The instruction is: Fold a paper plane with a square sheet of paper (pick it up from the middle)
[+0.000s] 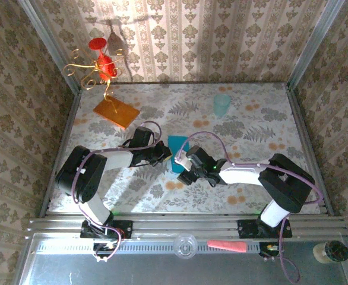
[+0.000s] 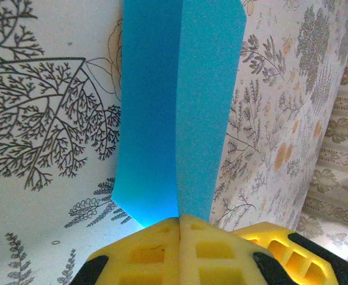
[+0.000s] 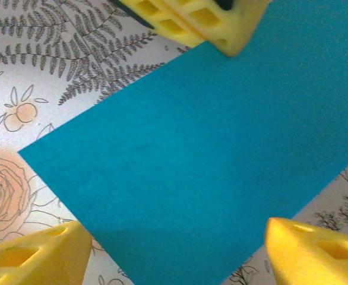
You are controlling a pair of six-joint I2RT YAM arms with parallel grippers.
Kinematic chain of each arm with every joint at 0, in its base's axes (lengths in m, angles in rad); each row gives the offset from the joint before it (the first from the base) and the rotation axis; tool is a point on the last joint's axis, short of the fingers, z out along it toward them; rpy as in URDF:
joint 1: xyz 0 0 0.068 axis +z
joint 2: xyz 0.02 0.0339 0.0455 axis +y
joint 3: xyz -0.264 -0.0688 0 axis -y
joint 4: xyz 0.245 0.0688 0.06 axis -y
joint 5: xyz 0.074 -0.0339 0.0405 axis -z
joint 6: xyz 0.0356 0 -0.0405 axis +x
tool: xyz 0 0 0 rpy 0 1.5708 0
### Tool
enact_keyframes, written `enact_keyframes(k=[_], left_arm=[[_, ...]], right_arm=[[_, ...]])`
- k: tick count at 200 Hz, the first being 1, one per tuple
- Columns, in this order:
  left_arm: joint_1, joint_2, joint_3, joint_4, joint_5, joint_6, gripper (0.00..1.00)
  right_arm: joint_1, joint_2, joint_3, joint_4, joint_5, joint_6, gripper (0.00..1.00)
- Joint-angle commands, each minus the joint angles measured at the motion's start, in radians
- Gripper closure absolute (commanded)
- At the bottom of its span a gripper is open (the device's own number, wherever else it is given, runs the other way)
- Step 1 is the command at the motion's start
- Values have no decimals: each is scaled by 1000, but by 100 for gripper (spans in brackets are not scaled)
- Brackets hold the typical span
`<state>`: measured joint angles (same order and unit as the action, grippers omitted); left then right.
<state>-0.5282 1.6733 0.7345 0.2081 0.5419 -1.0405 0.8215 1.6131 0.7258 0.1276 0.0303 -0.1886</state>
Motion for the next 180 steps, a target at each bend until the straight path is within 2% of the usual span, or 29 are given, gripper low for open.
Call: enact_keyframes(k=[1,52,109,148,180], left_arm=[[7,-1,15,-35,1,-1,100],[3,2,18,-41,-1,1,100],[2,4,17,-43,-4,2,100],[9,-14,13,-51,-9,-3,100],[44,-84,-8,-101,-44,22,84]], right_arm=[[-7,-43,-9,53,5,-2,25],[-7,-32,-2,70,-20,26,39],[-8,-10,15,61,-87,44,51],[-7,5,24,45,-119,42,67],[-11,6,35,4,-201,39,86]])
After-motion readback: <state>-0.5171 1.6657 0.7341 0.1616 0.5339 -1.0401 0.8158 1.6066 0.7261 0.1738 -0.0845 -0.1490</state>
